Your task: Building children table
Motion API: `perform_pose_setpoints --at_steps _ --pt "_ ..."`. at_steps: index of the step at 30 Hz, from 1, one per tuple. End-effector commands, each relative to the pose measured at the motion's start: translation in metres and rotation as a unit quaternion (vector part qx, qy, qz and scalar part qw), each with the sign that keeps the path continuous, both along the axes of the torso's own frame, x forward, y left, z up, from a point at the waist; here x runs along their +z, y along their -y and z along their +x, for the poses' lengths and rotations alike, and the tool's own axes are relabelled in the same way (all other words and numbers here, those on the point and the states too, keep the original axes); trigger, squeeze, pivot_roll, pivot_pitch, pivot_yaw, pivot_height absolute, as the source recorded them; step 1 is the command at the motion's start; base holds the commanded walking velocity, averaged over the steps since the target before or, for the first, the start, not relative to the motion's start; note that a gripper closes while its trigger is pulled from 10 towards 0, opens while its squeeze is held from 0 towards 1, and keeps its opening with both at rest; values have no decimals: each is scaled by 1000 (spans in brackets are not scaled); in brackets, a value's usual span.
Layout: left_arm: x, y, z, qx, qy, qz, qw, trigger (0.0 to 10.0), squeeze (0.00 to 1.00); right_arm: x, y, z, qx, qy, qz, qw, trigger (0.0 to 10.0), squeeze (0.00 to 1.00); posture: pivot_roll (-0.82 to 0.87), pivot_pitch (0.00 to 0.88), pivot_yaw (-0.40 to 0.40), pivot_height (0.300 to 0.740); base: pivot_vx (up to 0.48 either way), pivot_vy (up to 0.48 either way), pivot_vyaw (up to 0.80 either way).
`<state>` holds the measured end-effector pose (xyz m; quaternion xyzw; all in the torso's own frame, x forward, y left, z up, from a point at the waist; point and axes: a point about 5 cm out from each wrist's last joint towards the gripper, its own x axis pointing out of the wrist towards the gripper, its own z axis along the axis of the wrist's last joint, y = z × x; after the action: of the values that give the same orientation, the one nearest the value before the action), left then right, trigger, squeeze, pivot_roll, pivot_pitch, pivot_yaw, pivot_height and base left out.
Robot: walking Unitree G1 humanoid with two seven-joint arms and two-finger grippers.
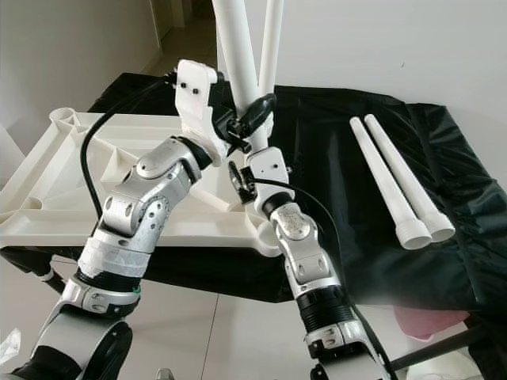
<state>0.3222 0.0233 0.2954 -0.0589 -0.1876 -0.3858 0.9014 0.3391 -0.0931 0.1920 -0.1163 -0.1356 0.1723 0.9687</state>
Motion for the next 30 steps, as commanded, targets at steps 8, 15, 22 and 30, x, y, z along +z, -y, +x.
perform_pose_setpoints --at_steps 8,15,22,30 --pt "-1 6 -6 1 2 5 1000 10000 0 -4 0 1 -3 -11 6 1000 0 0 14 44 -17 740 0 0 0" --pt "-6 12 -13 -42 -10 6 999 10000 1000 -2 0 3 -18 -24 37 999 10000 0 19 41 -21 740 0 0 0" --pt "-5 10 -14 -39 -8 7 999 10000 0 -2 4 5 -34 -39 73 996 10000 0 19 37 -22 740 0 0 0" --pt "8 -8 -10 -45 -43 -79 995 10000 0 -8 16 6 -67 -58 98 991 10000 0 23 26 -21 740 0 0 0"
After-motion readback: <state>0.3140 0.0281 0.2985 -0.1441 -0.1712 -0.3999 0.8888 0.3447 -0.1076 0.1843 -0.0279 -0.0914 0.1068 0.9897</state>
